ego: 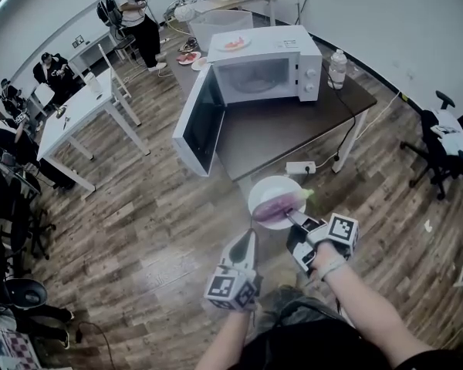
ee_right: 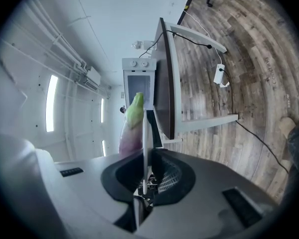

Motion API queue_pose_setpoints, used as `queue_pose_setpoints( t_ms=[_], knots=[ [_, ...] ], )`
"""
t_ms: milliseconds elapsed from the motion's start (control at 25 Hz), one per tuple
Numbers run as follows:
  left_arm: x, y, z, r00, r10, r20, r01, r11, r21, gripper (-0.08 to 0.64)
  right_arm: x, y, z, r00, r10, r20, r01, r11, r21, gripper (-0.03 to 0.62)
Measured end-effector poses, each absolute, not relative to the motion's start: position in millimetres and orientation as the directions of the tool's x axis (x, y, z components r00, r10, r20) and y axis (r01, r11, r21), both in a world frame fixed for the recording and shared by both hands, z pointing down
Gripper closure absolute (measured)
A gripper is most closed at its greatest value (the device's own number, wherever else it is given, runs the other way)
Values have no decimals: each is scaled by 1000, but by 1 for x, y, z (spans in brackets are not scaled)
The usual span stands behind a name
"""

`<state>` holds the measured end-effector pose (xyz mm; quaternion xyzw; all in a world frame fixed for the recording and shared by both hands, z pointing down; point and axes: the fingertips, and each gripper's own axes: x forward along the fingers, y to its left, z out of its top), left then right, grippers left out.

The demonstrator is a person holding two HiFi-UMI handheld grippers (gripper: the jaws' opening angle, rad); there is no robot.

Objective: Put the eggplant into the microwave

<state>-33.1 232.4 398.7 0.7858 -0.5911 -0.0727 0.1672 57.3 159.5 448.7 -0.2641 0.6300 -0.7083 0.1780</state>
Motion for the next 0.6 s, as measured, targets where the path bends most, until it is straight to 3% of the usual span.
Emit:
queue_pose_setpoints(
  t_ms=[600],
  knots=[
    [-28, 141, 396, 270, -960, 76, -907, -227, 356, 558, 64, 68, 447, -814, -558, 161, -106, -130, -986, 570]
  ],
)
